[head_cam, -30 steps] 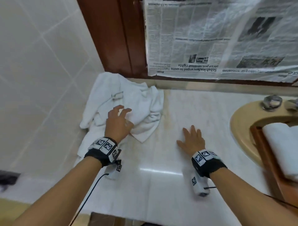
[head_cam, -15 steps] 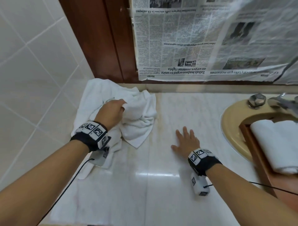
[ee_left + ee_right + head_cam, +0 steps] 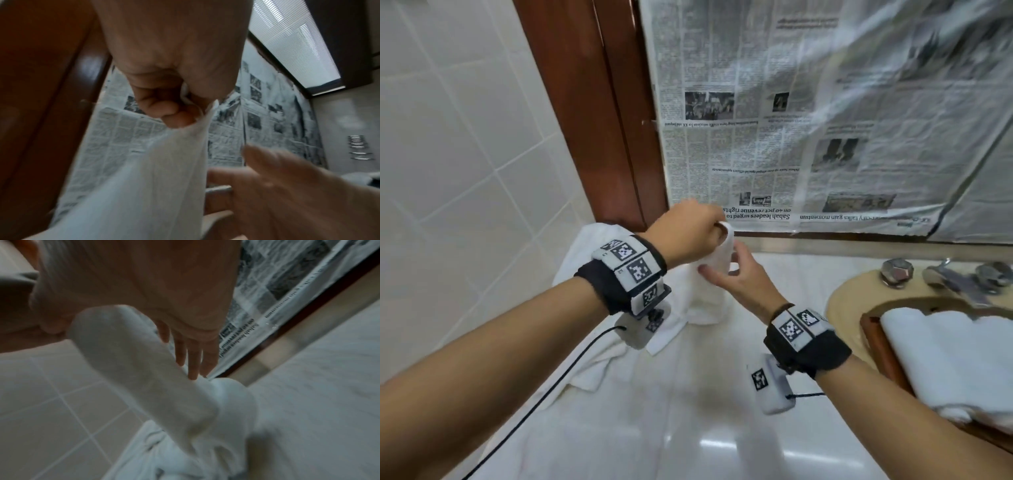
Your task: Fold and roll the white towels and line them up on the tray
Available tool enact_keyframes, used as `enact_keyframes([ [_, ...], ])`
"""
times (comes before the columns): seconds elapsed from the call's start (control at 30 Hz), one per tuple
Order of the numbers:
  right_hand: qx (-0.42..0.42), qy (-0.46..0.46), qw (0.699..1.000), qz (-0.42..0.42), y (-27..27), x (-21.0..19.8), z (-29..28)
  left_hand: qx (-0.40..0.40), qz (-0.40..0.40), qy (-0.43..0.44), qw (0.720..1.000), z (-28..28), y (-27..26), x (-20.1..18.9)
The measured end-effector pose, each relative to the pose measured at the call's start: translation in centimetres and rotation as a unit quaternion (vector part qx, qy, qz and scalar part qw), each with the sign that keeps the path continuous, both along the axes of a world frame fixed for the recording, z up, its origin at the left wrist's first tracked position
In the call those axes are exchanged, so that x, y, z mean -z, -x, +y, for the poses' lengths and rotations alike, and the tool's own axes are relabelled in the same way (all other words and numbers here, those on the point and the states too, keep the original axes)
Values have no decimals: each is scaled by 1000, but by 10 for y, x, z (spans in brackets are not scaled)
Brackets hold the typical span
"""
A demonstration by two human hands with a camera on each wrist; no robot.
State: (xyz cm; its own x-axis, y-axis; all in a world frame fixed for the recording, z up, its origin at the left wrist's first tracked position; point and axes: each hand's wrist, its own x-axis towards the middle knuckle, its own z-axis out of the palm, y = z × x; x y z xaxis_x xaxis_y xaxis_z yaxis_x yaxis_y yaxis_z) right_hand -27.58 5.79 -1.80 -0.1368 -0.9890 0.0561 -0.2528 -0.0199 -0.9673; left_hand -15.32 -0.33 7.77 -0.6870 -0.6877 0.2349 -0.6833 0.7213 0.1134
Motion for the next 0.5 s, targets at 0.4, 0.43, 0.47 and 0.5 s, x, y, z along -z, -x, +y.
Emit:
enact_keyframes([
  [0.4,51,122,991,30,34,-18,31,36,22,-39,998,35,43,-25],
  [0.43,63,116,991,32,34,-16,33,41,21,-43,998,37,46,-23],
  [0.47,80,108,990,36,34,-14,34,44,21,-47,998,39,48,-21],
  [0.5,98,101,989,44,35,-10,35,46,20,-52,997,40,50,-18],
])
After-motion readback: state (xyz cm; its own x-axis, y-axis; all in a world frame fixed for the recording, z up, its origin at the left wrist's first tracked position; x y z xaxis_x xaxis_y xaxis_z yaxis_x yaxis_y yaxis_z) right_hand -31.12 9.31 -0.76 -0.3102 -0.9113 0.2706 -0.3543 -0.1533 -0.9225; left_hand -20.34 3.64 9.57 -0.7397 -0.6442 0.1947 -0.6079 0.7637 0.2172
